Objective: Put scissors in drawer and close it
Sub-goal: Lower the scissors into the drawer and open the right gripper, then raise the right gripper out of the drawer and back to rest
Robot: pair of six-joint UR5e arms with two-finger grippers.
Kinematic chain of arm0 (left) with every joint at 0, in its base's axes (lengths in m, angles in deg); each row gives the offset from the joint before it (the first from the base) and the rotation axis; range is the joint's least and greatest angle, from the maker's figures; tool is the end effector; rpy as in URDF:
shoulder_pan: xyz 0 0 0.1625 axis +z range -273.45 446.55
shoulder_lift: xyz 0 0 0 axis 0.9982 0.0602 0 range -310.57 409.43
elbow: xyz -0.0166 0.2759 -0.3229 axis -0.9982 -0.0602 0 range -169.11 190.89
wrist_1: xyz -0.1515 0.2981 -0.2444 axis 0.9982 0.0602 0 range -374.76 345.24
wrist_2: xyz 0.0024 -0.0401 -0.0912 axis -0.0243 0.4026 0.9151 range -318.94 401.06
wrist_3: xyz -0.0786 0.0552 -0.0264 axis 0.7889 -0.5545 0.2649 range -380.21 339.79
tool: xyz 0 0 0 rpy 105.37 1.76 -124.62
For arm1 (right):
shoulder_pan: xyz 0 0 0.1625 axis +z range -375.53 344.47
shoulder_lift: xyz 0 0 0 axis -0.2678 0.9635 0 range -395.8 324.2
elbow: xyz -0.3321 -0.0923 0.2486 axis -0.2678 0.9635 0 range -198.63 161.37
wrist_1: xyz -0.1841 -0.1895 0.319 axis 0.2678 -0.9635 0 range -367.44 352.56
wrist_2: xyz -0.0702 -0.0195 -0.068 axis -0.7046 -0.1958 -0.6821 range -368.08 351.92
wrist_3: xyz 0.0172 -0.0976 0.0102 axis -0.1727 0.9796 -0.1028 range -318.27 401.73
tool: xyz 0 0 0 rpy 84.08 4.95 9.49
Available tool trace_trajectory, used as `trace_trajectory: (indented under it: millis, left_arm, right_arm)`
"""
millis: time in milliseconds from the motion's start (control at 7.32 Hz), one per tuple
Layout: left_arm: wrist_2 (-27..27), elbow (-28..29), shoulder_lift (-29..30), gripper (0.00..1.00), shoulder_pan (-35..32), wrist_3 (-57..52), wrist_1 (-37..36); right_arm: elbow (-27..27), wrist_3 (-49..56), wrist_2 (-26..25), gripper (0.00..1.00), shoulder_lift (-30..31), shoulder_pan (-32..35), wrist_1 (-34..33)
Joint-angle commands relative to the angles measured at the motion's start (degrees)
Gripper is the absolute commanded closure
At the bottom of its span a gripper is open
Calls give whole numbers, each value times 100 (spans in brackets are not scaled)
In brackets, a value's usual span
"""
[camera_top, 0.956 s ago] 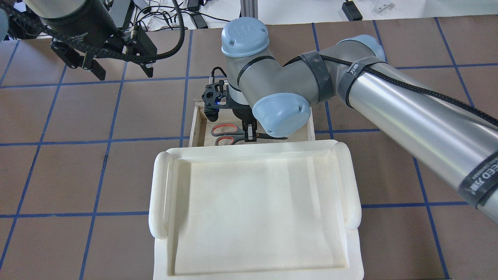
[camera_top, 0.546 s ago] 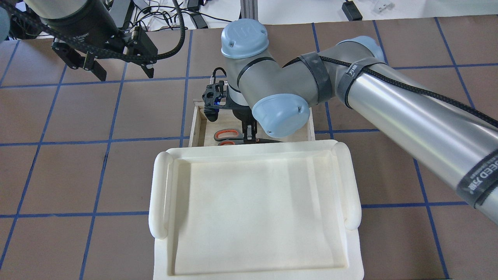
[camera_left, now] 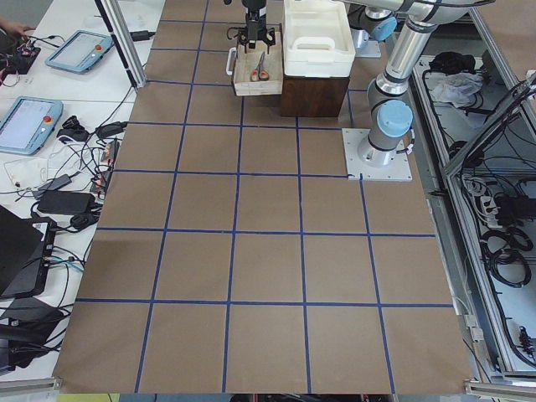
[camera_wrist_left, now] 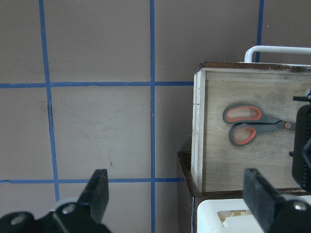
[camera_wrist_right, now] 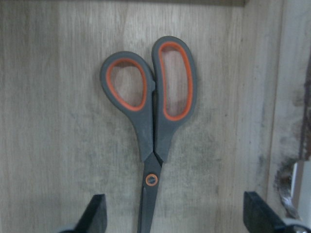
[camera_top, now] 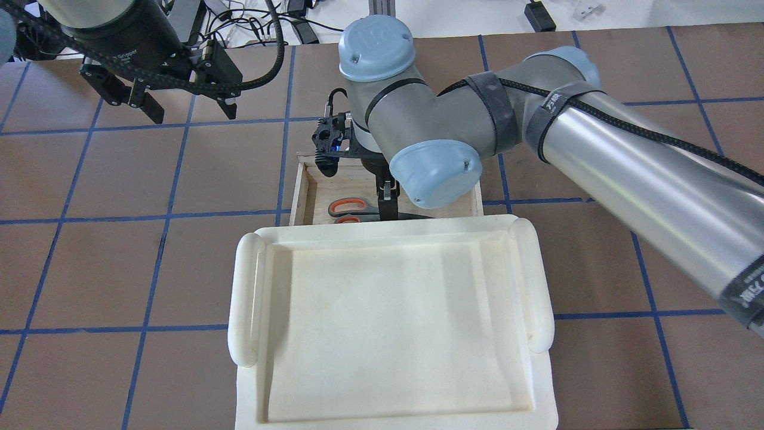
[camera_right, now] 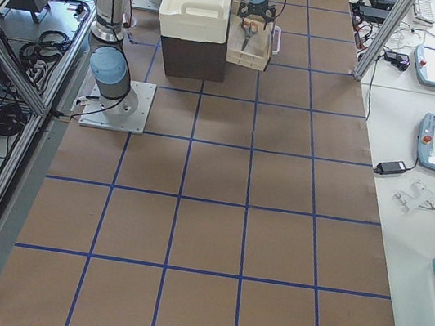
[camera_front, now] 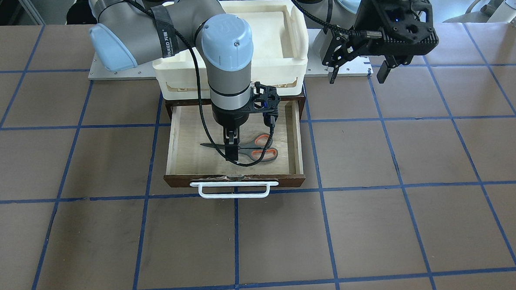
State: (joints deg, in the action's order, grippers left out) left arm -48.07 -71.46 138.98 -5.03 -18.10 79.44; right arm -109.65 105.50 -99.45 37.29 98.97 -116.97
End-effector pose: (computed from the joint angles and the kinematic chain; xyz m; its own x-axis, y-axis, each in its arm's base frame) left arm -0.1483 -0.4872 0.5503 -0.9998 -0.0082 0.0177 -0.0093 0.9977 -0.0675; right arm 0.3676 -0.4909 0.3516 -0.0304 -0.9989 0.0357 -0.9995 0.0307 0.0090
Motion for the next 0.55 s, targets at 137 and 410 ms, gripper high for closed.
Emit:
trace_trajectory:
  millis: [137,410]
  left_arm:
    - [166,52,142,0,9,0,-208]
    - [185,52,255,0,0,0,-393]
  right_arm:
    - [-4,-1161,-136,0,581,-278,-51]
    - [-13,-1714,-92,0,1047,-821,264]
